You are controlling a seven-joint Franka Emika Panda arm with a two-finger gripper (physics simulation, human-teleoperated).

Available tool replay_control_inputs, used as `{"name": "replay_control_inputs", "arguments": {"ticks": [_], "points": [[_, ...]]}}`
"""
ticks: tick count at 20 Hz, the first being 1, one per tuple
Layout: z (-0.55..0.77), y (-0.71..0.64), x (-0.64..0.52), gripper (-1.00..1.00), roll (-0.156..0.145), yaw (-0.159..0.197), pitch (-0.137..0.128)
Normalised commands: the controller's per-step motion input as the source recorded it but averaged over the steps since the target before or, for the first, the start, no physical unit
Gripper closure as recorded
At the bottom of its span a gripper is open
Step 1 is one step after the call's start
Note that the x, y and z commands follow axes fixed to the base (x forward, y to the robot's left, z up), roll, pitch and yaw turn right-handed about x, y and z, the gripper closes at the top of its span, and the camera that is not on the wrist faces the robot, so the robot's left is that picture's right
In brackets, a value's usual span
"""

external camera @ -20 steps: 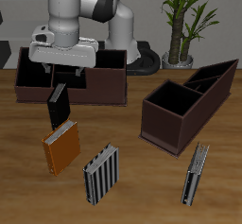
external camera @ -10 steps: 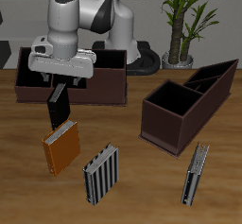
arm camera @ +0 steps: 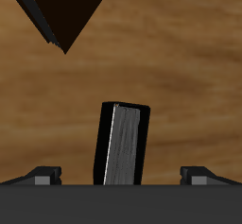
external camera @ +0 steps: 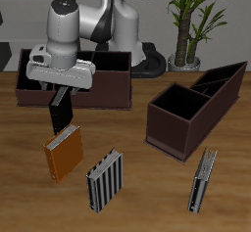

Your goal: Place the black book into the left desk caddy's right compartment

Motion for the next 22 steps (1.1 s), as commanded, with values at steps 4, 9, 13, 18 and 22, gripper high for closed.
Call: {"name": "replay_control_inputs", "arguments": {"ticks": [4,9,13,18,22], "points": [[-0.15,-0.02,0.0,-1.0,-0.013,-0.027,0.015],[-0.25,-0.11,0.05,-1.0,-0.004,-0.046,0.021],[-0.35,-0.13,0.07,1.0,-0.034,-0.026,0.038],[-0.1,0.03,0.03,1.0,0.006,-0.013,0.012],[0.09,0.14,0.03,1.0,0.015,0.002,-0.004]]}}
